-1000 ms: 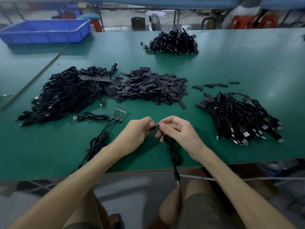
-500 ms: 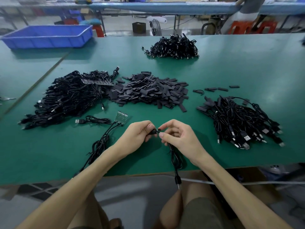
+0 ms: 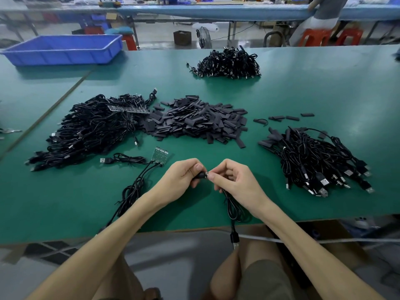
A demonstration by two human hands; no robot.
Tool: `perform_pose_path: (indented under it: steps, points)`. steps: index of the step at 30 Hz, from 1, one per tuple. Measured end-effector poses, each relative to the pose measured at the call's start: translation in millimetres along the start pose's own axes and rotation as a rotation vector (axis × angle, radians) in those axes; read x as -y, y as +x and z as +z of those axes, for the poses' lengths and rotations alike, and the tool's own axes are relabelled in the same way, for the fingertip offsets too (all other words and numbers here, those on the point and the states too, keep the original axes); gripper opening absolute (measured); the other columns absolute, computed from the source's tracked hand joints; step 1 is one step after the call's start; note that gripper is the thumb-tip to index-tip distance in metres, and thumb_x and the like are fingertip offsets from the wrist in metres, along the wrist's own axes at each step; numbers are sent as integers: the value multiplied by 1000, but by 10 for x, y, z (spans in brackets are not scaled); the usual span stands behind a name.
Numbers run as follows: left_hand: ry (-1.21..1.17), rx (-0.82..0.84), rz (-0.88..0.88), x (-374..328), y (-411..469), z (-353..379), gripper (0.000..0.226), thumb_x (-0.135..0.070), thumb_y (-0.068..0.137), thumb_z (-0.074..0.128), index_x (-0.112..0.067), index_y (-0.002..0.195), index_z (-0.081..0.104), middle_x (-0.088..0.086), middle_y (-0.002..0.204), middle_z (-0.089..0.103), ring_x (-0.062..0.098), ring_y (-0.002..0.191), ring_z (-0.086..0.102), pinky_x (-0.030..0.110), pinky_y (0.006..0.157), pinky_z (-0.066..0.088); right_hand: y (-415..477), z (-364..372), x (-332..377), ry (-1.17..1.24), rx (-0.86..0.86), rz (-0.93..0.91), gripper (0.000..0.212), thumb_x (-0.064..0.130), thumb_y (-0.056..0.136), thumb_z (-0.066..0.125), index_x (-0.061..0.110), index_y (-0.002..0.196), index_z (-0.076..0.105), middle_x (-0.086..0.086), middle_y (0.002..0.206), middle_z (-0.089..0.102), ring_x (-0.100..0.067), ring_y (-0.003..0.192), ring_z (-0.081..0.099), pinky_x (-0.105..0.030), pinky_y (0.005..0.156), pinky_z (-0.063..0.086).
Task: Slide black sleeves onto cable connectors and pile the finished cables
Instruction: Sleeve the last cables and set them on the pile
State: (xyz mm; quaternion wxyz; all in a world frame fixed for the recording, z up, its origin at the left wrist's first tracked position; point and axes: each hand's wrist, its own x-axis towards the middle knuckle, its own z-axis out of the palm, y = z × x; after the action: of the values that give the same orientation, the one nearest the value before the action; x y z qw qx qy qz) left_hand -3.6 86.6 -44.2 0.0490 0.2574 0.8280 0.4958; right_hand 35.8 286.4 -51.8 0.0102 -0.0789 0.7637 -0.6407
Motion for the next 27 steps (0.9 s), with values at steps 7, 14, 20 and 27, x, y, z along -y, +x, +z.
perform_pose_path:
  steps: [7, 14, 20, 27]
  points:
    - [22, -10, -17, 6, 4, 31, 34, -21, 109, 42, -4, 85, 60, -10, 56, 50, 10, 55, 43, 30, 60, 38, 6, 11, -10, -9, -9, 20, 10, 12, 90, 79, 9, 90, 70, 4, 70, 70, -8, 65, 60, -21, 66, 50]
    - [25, 1, -35, 21, 16, 39, 33, -17, 110, 42, -6, 84, 60, -10, 56, 51, 9, 54, 44, 30, 61, 40, -1, -6, 38, -4, 16, 36, 12, 4, 89, 78, 1, 91, 67, 3, 68, 65, -14, 67, 57, -26, 68, 48]
    - [33, 24, -19, 8, 13, 34, 34, -23, 109, 41, -10, 84, 59, -12, 56, 52, 10, 55, 44, 32, 61, 39, -16, -17, 81, 1, 24, 44, 10, 2, 90, 76, 3, 91, 66, 1, 68, 65, -11, 65, 58, -24, 67, 49]
    - [113, 77, -25, -32, 13, 36, 32, -21, 110, 41, -19, 82, 57, -10, 58, 52, 8, 57, 45, 30, 63, 41, -17, 1, 57, -32, 14, 30, 12, 5, 89, 79, 4, 89, 67, 3, 67, 67, -10, 62, 61, -24, 65, 52]
